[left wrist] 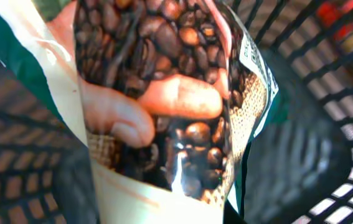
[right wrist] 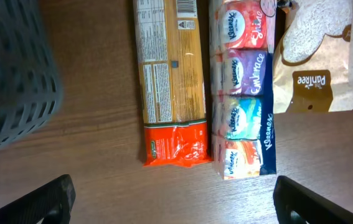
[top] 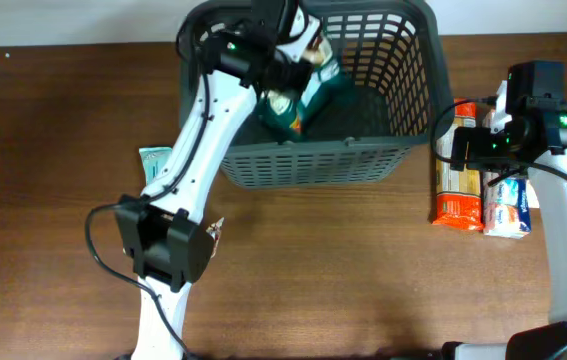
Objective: Pack container
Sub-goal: 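Open left gripper to drop the coffee bag into the basket, then lower left gripper onto the crumpled brown snack bag and grasp it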
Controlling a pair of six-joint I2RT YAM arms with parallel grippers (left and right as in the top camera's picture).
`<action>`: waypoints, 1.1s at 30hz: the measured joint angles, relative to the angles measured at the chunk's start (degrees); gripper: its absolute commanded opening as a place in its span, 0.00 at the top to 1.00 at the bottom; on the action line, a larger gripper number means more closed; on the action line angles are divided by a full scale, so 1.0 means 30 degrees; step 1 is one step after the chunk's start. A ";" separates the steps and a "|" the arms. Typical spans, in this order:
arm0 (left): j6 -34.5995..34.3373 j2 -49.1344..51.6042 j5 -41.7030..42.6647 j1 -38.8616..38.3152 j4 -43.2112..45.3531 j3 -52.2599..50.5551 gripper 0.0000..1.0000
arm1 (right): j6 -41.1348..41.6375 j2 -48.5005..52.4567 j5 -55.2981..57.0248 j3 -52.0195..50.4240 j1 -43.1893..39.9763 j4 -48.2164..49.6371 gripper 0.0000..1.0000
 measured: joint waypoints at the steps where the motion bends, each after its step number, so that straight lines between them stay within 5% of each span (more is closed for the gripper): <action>1: 0.0000 0.0000 -0.0058 0.0000 0.0029 -0.0357 0.92 | 0.0015 0.0000 0.0000 0.0007 0.0000 0.0000 0.01; 2: 0.0000 0.0015 -0.0102 0.0000 0.0015 -0.0641 0.77 | 0.0000 0.0000 0.0000 0.0000 0.0000 0.0000 0.01; 9: 0.0000 0.0066 -0.0270 0.0000 -0.0313 0.0561 0.47 | 0.0000 0.0000 -0.0007 0.0000 0.0000 0.0000 0.01; 21: 0.0029 -0.4415 -0.3410 0.0488 -0.4918 0.5654 0.38 | -0.0036 0.0000 0.0000 0.0007 0.0000 0.0029 0.01; 28: -0.0554 -0.6273 -0.4313 0.6258 -0.8043 0.5829 0.35 | -0.0036 0.0015 0.0000 0.0007 0.0000 -0.0007 0.01; 33: -0.0481 -0.5974 -0.2178 1.0644 -0.9668 0.4554 0.56 | -0.0051 0.0022 0.0000 0.0007 0.0000 0.0007 0.01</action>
